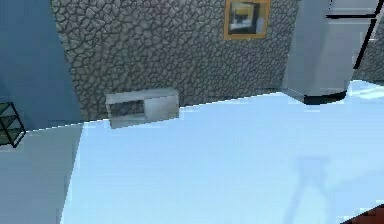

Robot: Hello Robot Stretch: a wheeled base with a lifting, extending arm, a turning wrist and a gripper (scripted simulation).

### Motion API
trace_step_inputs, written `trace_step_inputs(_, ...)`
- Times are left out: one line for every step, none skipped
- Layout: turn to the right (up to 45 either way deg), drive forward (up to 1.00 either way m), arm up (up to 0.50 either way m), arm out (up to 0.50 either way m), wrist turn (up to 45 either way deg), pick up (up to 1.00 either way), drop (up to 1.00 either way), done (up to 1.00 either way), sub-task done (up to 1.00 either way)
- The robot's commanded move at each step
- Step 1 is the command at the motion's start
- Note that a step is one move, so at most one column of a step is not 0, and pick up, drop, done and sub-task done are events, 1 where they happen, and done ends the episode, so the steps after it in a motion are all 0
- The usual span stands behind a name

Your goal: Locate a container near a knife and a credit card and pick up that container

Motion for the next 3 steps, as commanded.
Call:
trace_step_inputs(45.0, 0.00, 0.00, 0.00, 0.0, 0.00, 0.00, 0.00, 0.00)
trace_step_inputs(6.0, 0.00, 0.00, 0.00, 0.0, 0.00, 0.00, 0.00, 0.00)
trace_step_inputs(0.0, 0.30, 0.00, 0.00, 0.0, 0.00, 0.00, 0.00, 0.00)
